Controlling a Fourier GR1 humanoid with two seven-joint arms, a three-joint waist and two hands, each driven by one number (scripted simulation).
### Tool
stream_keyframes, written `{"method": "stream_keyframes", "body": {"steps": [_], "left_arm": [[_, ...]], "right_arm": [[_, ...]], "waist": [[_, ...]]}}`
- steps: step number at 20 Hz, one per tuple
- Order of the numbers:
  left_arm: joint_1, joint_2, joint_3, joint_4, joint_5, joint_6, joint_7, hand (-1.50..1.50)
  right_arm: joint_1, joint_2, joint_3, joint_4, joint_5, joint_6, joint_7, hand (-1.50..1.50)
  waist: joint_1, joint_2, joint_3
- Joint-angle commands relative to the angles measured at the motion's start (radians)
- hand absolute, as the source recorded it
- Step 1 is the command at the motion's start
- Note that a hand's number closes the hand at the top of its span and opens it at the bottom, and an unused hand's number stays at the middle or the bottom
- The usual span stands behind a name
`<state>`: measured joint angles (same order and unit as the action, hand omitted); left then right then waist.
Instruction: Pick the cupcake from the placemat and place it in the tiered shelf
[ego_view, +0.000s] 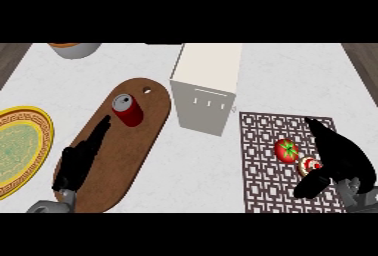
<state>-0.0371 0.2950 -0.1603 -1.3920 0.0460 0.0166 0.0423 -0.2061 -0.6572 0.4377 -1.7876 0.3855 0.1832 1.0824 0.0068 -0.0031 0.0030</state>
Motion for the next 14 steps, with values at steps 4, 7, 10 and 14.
{"method": "stream_keyframes", "body": {"steps": [4, 7, 10, 14], "left_arm": [[-0.009, -0.044, -0.013, 0.041, -0.035, 0.015, 0.003, 0.0], [-0.027, -0.039, -0.001, 0.026, -0.033, 0.0, 0.049, 0.0], [0.029, -0.035, 0.017, 0.023, -0.026, -0.011, -0.019, 0.0], [0.071, -0.035, 0.009, -0.046, -0.031, -0.018, 0.036, 0.0]], "right_arm": [[-0.041, 0.022, -0.017, 0.056, 0.074, 0.075, 0.13, -1.5], [-0.024, 0.046, -0.01, 0.04, 0.104, 0.097, 0.127, -1.5], [0.029, 0.095, 0.044, 0.078, 0.192, 0.045, 0.116, -1.5], [0.037, 0.083, -0.003, 0.014, 0.17, 0.119, 0.136, -1.5]], "waist": [[-0.004, 0.004, -0.004], [-0.005, 0.003, -0.003], [-0.004, 0.003, -0.003], [-0.003, 0.001, -0.003]]}}
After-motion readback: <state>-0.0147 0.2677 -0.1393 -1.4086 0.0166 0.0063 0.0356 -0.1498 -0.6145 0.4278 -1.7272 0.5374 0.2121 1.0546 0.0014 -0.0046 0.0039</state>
